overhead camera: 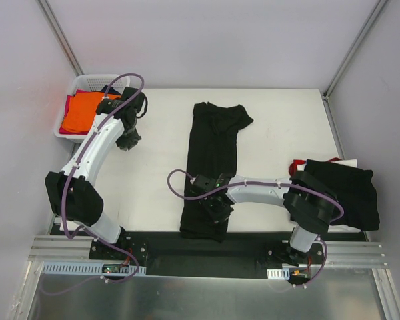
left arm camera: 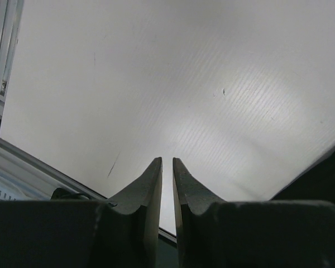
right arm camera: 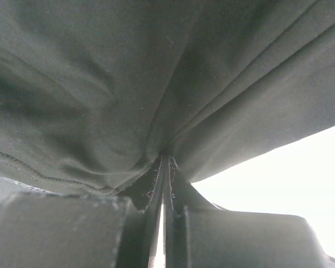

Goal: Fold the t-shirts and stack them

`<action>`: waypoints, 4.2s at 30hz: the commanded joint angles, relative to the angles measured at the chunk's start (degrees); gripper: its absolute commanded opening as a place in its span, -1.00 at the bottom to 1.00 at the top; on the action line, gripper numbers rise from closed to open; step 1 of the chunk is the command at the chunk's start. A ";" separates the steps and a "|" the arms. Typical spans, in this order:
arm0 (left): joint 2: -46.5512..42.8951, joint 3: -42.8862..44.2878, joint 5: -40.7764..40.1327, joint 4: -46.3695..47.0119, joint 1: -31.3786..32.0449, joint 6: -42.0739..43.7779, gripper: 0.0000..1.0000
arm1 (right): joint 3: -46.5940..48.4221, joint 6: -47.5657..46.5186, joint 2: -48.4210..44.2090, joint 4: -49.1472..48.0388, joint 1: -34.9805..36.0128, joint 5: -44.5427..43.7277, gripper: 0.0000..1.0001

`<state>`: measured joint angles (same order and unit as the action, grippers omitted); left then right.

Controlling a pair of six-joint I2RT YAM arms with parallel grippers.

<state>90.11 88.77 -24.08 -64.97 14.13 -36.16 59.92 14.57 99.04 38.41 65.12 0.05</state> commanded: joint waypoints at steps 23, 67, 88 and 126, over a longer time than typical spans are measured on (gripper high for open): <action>4.99 4.57 2.89 -0.25 -0.77 2.76 -0.70 | -6.22 1.87 -6.14 6.76 -4.74 -4.10 -0.98; 9.30 3.42 21.35 3.80 0.72 5.49 -0.81 | 55.57 -14.74 33.23 13.88 -37.26 12.78 -0.98; 15.80 9.31 23.90 3.71 0.81 5.31 -0.82 | 24.63 -5.35 10.29 11.06 -28.65 5.75 -0.98; 18.35 9.67 22.76 3.27 0.81 6.98 -0.82 | 28.05 -2.35 23.91 6.15 -28.21 9.09 -0.98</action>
<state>108.66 96.64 -0.51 -59.94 14.33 -30.37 85.30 11.55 118.52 47.83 37.67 10.13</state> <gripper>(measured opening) 0.093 0.014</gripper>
